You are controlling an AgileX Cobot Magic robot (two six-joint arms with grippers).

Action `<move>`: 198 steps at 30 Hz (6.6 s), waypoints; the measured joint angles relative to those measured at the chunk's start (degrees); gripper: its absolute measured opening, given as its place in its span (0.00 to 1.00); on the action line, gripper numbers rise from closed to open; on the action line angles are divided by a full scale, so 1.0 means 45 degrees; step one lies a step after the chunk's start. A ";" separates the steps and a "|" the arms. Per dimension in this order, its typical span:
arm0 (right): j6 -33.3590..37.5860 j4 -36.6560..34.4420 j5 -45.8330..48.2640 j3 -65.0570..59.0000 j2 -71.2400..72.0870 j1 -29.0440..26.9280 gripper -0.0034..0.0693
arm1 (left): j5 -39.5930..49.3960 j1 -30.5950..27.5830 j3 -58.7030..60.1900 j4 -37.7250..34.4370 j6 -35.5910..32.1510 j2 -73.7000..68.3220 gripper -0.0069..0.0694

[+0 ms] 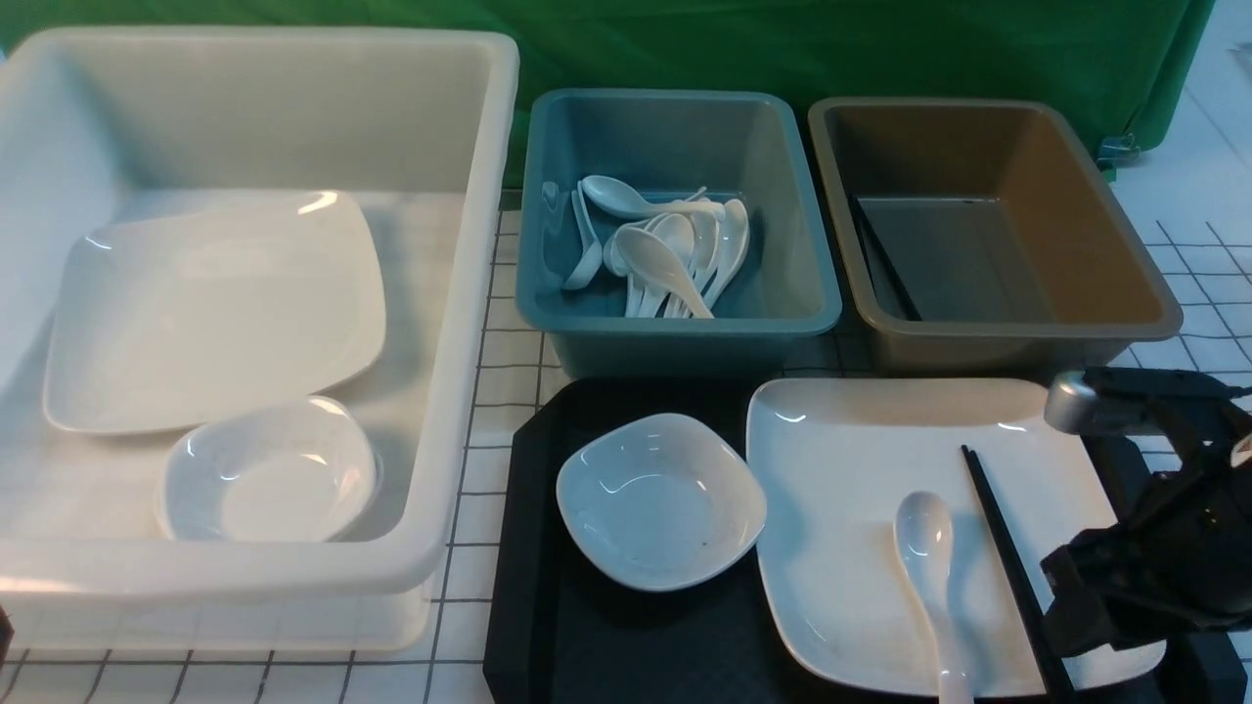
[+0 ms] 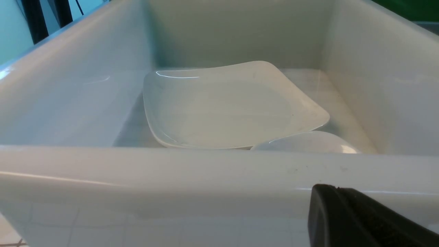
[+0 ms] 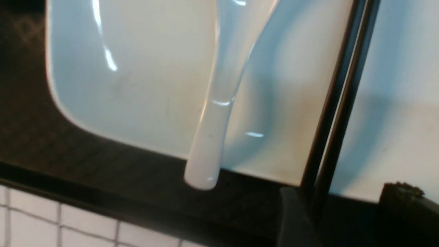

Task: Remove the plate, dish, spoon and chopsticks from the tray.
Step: Use the right arm to grab a pair of chopsticks from the plate, then use the right arm to put the chopsticks into the small storage box on the right, then use the right arm to grab a soup spoon from the plate, then use the right arm to put the soup spoon into the small storage box in the middle, then use the left arm to grab a small plate from the dinner plate

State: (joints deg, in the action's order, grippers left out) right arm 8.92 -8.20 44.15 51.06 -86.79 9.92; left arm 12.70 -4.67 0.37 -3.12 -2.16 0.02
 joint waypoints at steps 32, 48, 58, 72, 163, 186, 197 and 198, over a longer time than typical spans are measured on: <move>-0.2180 0.2631 0.2029 0.1876 -0.0516 0.1662 0.28 | 0.0000 0.0000 0.0000 0.0000 -0.0028 0.0000 0.12; -0.2852 0.2601 -0.4062 0.8567 -0.3746 0.0744 0.28 | 0.0000 0.0000 0.0000 0.0000 -0.0028 0.0000 0.12; -0.3367 0.2591 -0.7309 0.9278 -0.7144 0.0019 0.30 | 0.0000 0.0000 0.0000 0.0000 -0.0028 0.0000 0.12; -0.2774 0.2518 -0.0693 0.9287 -0.5292 0.0019 0.35 | 0.0000 0.0000 0.0000 0.0000 -0.0032 0.0000 0.12; -0.1670 0.2688 0.4337 1.6900 -0.8107 0.4322 0.48 | 0.0000 0.0000 0.0000 0.0000 -0.0032 0.0000 0.12; -0.1748 0.1927 0.4529 0.5470 0.5165 0.4322 0.09 | 0.0000 0.0000 0.0000 0.0010 -0.0032 0.0000 0.12; -0.2261 0.1927 0.3931 -0.0087 1.0931 0.4322 0.11 | 0.0000 0.0000 0.0000 0.0039 -0.0032 0.0000 0.12; -0.2261 0.1927 0.3910 -0.0519 1.1709 0.4322 0.11 | 0.0000 0.0000 0.0000 0.0039 -0.0032 0.0000 0.12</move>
State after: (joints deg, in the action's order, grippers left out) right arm -1.25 0.47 61.74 48.72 -34.10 29.36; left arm 12.70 -4.67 0.37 -2.94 -2.30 0.02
